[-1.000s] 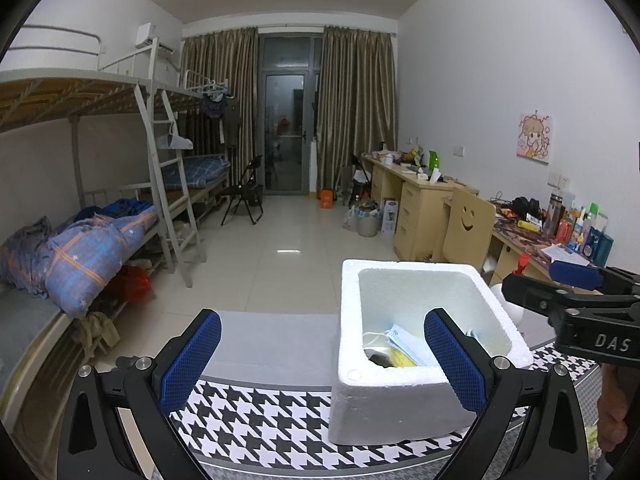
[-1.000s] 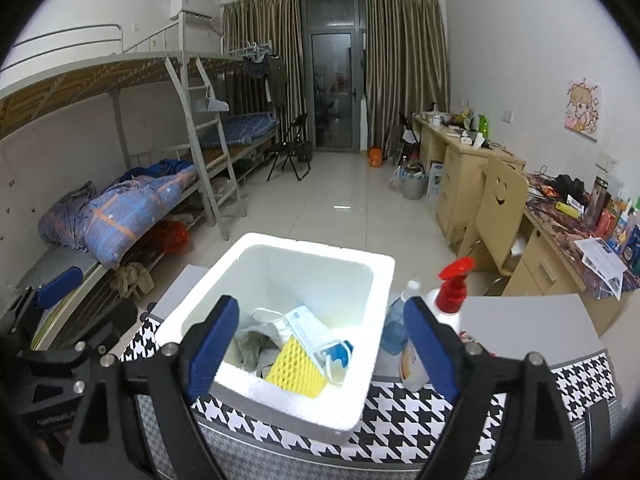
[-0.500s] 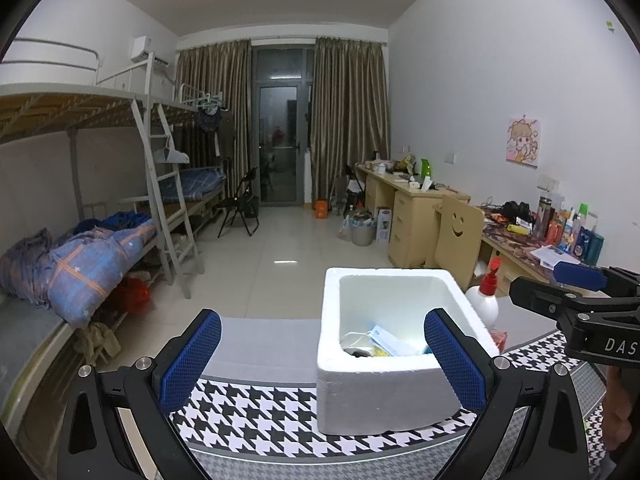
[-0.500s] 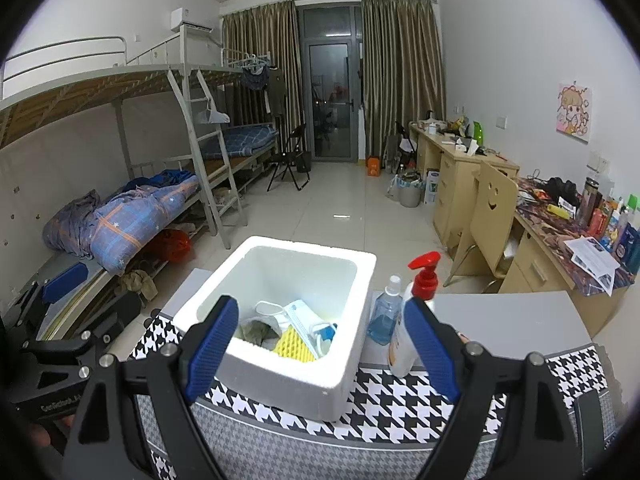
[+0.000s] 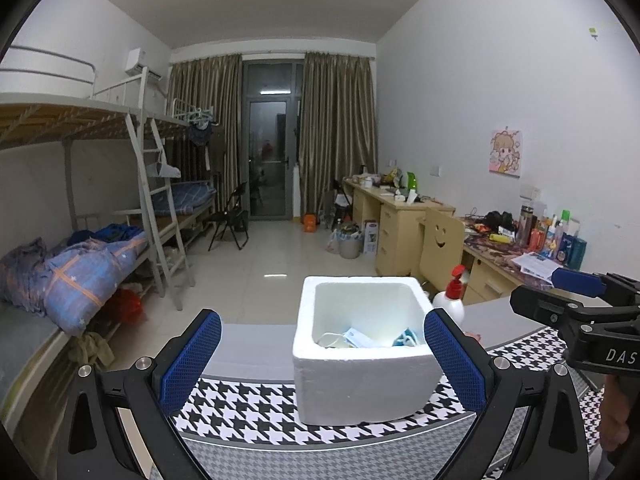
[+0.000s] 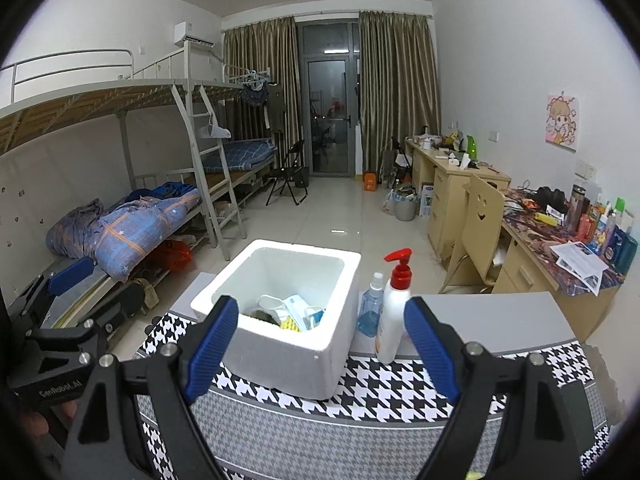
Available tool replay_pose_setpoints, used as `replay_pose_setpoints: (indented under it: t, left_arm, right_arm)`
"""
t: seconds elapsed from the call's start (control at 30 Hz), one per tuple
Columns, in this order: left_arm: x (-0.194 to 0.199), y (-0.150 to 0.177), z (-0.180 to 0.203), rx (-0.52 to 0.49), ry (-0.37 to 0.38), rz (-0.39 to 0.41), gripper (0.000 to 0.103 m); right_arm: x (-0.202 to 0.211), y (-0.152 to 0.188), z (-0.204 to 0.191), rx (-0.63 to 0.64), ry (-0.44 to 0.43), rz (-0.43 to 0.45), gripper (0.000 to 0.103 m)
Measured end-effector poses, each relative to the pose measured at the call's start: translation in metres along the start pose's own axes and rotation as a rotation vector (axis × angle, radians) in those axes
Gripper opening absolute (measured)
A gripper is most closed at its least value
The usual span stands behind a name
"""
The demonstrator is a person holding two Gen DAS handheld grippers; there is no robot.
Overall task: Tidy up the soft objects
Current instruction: 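Move both grippers away from the foam box toward the white tube and tissue pack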
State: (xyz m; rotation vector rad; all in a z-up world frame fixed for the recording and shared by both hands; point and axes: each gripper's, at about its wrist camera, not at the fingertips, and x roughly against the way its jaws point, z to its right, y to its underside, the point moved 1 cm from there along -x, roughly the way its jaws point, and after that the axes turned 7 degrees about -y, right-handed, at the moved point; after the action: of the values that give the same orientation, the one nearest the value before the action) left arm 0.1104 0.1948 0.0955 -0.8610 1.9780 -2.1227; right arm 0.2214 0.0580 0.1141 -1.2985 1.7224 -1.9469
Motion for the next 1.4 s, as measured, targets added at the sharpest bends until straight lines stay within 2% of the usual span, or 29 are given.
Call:
replay_pose_setpoints:
  t: [0.87, 1.4]
  left_arm:
    - [0.046, 0.013, 0.025, -0.031, 0.070, 0.019, 0.102]
    - [0.062, 0.028, 0.043, -0.034, 0.126, 0.016, 0.102]
  right_arm:
    - [0.061, 0.027, 0.006, -0.003, 0.031, 0.060, 0.088]
    - [0.084, 0.048, 0.016, -0.014, 0.070, 0.080, 0.089]
